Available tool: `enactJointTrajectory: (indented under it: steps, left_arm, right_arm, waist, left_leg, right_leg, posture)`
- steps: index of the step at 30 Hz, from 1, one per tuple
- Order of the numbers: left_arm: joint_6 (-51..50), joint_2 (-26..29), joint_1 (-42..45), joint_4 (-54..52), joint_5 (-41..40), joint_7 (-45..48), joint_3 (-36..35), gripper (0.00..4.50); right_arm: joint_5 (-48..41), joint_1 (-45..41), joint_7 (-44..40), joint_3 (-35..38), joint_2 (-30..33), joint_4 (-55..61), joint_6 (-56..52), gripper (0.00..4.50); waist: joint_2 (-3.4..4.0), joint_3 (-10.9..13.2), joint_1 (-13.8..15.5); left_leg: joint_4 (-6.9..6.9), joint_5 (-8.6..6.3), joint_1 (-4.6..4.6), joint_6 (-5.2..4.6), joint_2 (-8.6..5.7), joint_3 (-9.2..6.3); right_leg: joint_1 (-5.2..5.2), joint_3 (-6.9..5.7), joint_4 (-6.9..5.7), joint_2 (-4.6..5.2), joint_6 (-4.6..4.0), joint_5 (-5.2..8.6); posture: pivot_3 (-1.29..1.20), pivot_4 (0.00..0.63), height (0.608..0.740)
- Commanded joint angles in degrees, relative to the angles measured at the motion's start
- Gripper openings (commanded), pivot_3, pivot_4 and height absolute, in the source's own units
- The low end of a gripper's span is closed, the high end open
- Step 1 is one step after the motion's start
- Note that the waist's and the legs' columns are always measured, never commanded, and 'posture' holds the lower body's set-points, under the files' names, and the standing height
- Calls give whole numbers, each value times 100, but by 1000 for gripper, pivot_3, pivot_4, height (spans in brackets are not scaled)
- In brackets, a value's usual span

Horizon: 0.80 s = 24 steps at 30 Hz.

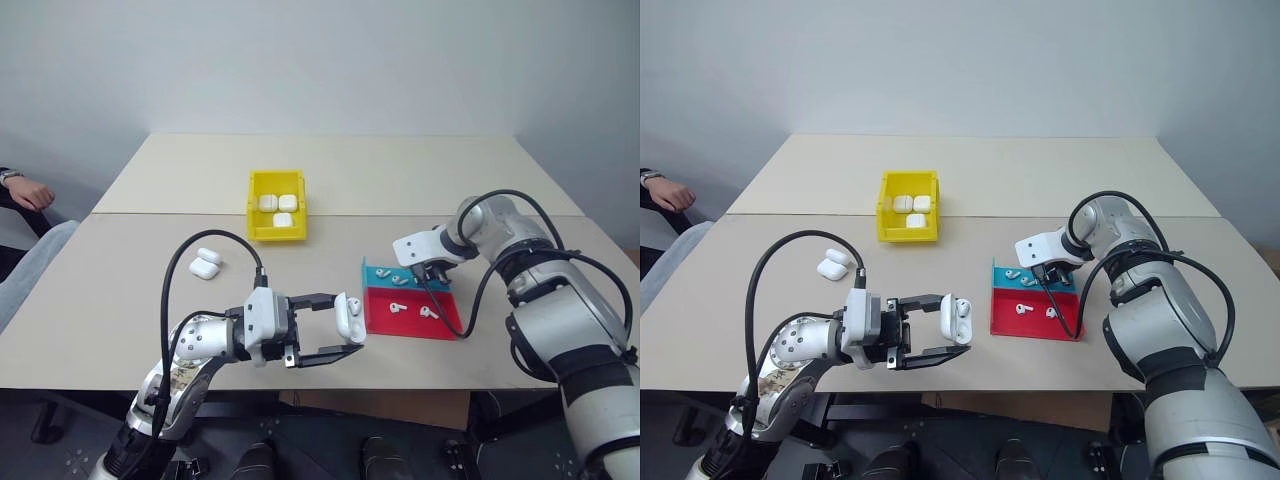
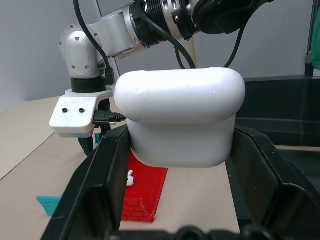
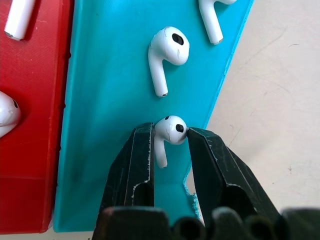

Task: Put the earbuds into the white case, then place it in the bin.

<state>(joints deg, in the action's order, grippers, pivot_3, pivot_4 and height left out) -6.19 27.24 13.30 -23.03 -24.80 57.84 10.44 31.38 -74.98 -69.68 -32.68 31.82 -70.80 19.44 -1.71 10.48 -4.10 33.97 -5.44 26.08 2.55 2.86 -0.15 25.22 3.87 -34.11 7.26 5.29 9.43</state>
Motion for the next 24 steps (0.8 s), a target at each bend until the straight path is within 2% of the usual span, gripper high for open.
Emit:
enactJointTrajectory:
  steps: [1,6,11,17,20,24]
  left_arm:
    - [106,-16,50,-168,-65,-12,-55,2751]
    - [97,-4,57,-180,-95,-8,-91,2751]
    - [92,-5,114,-100,-96,23,-107,2751]
    - [26,-88,334,50,-84,-64,-147,2751]
    - [-9,-104,385,64,-190,-30,-183,2751]
    - [-31,-125,483,133,-267,9,-201,2751]
  right_arm:
    - [-139,-111,43,255,150,249,-67,1228]
    - [-701,145,-483,766,464,1226,-307,1228]
    - [-1436,955,-977,1422,931,3309,-1366,1228]
    - [-3278,2024,-1089,3113,1435,6659,-4431,1228]
    - [-4131,2415,-719,3900,1542,7922,-5964,1228]
    - [-5411,2595,-9,5019,1290,9111,-7992,1228]
  waist:
    - [0,0,0]
    - [1,1,13]
    - [1,0,51]
    - [4,0,143]
    - [3,-1,179]
    - [2,-1,187]
  left_leg:
    - [0,0,0,0,0,0]
    - [0,0,1,-1,0,0]
    - [0,0,1,0,0,-1]
    - [7,0,0,0,1,-1]
    - [16,0,-1,1,2,-1]
    - [37,-1,4,2,3,-1]
  right_leg:
    - [0,0,0,0,0,0]
    - [0,0,1,0,0,0]
    - [-4,0,3,0,2,2]
    - [-3,1,-2,0,2,1]
    - [-8,1,1,0,2,2]
    - [-12,2,1,1,1,1]
  posture:
    - [0,150,740]
    - [0,150,740]
    - [0,150,740]
    - [0,150,740]
    - [0,150,740]
    - [0,150,740]
